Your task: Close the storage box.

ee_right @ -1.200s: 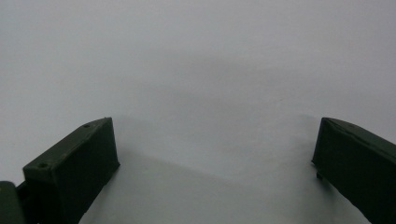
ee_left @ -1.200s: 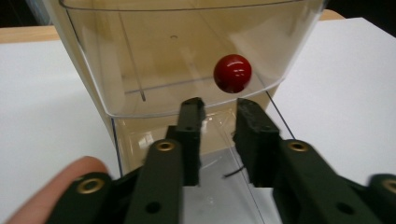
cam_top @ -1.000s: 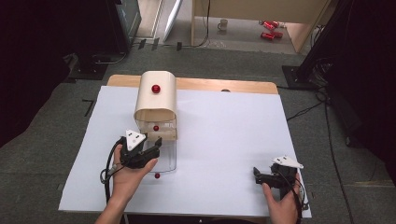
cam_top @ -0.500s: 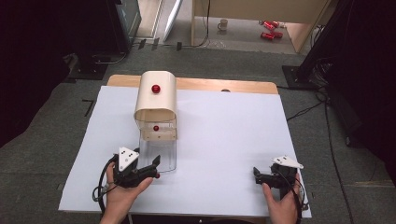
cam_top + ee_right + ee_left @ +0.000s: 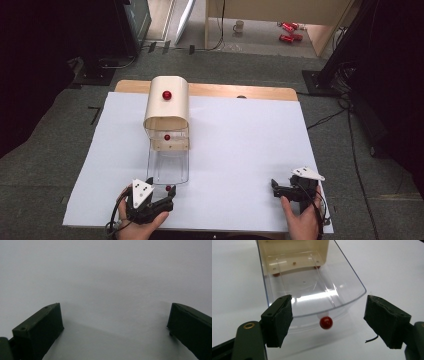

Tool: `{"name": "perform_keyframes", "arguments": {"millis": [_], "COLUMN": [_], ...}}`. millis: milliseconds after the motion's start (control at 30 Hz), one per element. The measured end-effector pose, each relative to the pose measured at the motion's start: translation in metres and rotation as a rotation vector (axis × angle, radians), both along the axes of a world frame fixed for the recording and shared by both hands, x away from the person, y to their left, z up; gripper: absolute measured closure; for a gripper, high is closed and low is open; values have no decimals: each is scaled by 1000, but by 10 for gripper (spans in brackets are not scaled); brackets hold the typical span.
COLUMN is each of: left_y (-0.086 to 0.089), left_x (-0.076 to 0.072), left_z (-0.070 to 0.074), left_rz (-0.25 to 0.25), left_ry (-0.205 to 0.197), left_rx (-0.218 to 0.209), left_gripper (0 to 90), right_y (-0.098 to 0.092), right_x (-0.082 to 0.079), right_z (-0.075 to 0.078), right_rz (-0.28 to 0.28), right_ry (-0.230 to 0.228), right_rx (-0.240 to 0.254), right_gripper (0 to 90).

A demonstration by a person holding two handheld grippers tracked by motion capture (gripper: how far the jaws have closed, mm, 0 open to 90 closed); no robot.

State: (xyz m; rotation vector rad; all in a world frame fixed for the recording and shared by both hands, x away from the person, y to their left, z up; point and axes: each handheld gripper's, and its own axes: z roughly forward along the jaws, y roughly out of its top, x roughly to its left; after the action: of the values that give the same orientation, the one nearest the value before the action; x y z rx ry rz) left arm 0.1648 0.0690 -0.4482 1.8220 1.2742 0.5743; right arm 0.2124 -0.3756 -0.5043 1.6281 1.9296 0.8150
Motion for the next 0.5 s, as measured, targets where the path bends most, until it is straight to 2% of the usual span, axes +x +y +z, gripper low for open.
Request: {"name": "perform_keyframes", "arguments": {"millis": [200, 333, 500], "left_y": [-2, -4, -6], "left_x": [-20, -24, -27], "left_z": [-14, -21, -29], "left_rz": [11, 13, 22], "left_ry": [21, 25, 33], "left_rx": [15, 35, 32], "left_gripper": [242, 265, 339], "right_y": [0, 0, 0], "right_x": [0, 0, 0], "right_z": [0, 0, 0], "right_rz": [0, 0, 0], "right_ry": [-2, -2, -2], "right_rx": [0, 0, 0], "right_gripper": [0, 0, 0]}}
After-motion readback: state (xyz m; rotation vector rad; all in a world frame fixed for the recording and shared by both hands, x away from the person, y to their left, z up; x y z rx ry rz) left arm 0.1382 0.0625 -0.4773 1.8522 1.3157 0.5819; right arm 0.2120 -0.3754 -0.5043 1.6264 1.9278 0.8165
